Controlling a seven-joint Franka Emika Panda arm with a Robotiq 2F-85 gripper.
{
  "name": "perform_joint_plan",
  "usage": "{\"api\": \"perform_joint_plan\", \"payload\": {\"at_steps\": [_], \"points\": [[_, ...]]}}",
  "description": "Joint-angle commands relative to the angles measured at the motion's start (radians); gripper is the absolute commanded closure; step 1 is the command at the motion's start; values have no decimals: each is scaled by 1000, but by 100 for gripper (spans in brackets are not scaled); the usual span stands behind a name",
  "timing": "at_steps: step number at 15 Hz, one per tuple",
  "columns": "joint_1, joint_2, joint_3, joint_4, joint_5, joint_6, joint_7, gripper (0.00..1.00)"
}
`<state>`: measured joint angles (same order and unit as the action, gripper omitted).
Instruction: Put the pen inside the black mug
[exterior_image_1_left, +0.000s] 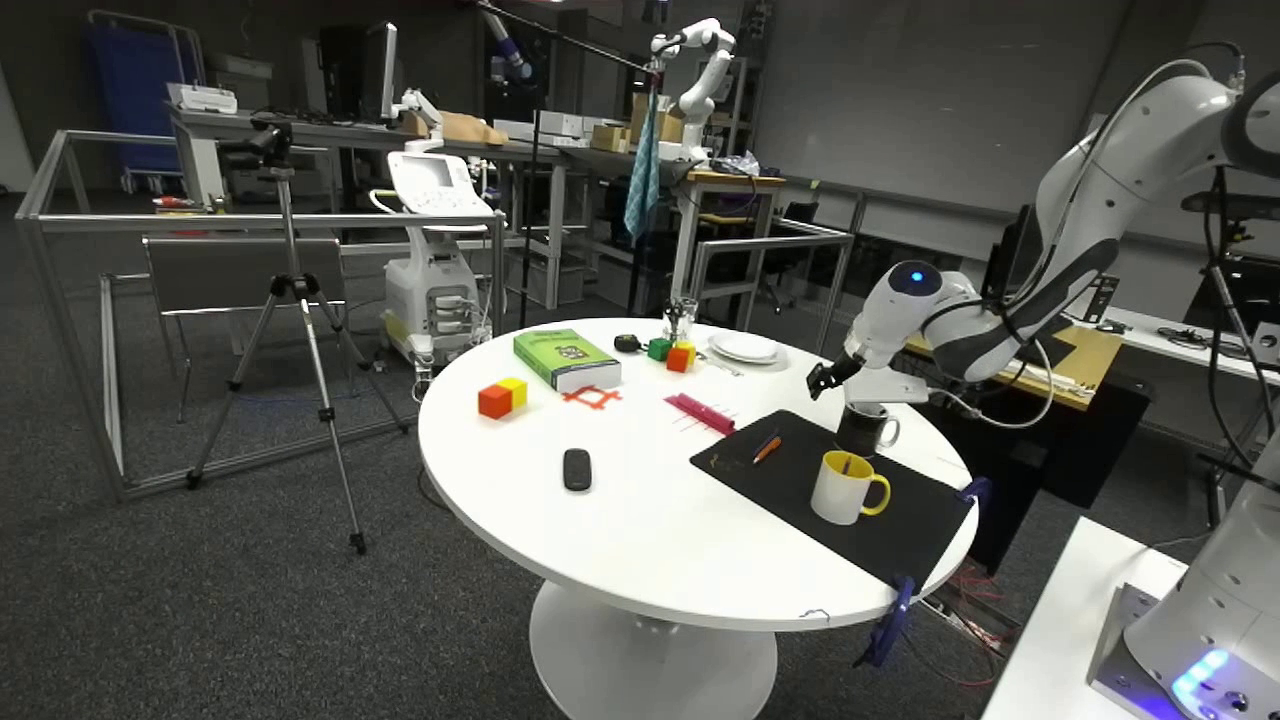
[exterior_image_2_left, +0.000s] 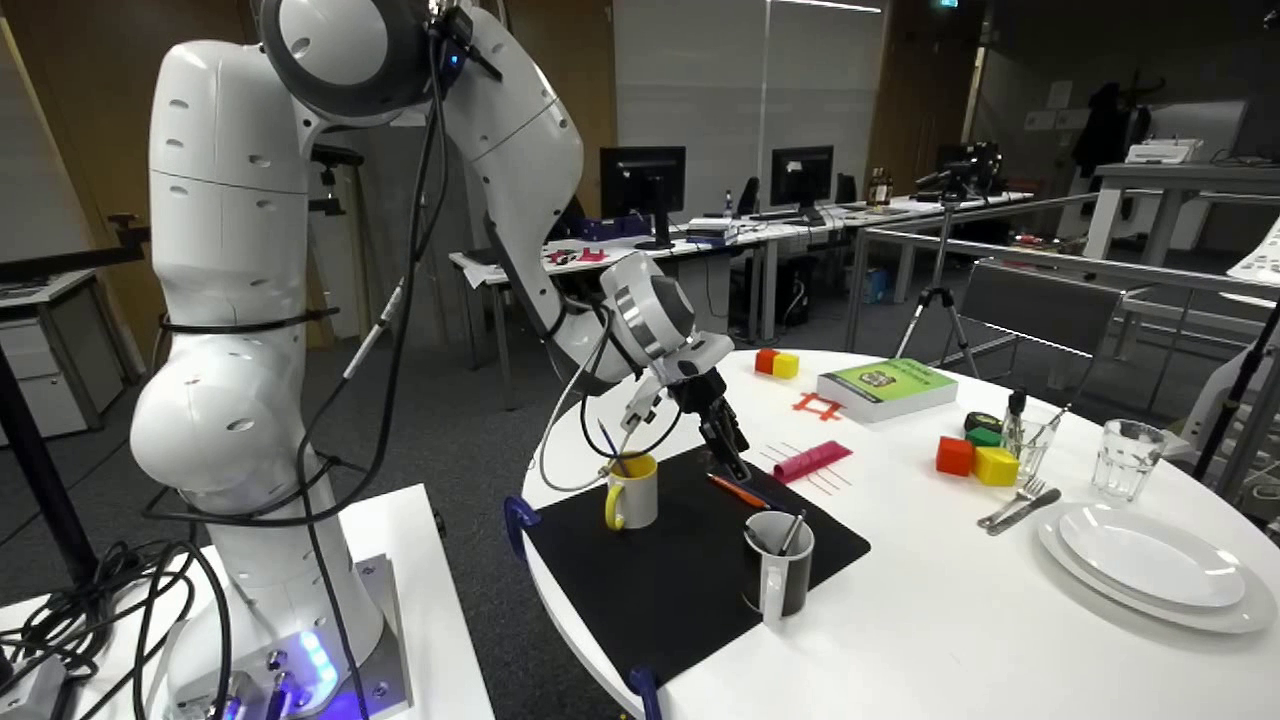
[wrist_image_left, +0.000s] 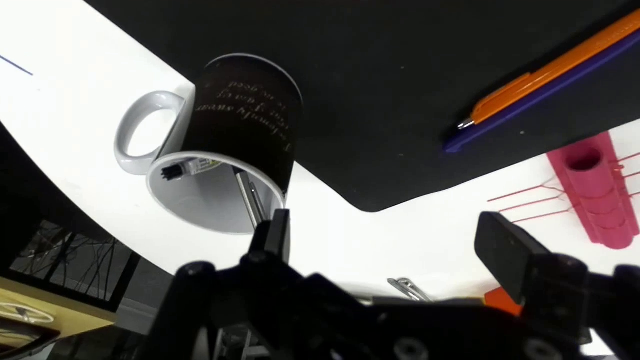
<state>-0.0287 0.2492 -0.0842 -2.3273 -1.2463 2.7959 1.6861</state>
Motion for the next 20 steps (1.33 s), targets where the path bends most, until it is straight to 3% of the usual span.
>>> {"api": "perform_joint_plan", "payload": {"at_steps": [1,5,10,11,15,20], "points": [[-41,-73,45,-89,218,59,-222,0],[-77,-96,131,-136,530,86,-503,0],[-16,-126,136,-132,978,0,-891,0],[9,-143,103,-112,977,-103,-907,0],[19,-197,81,-96,1036,-249,-1062,0],[10,-261,70,-84,995,-379,-1171,0]]}}
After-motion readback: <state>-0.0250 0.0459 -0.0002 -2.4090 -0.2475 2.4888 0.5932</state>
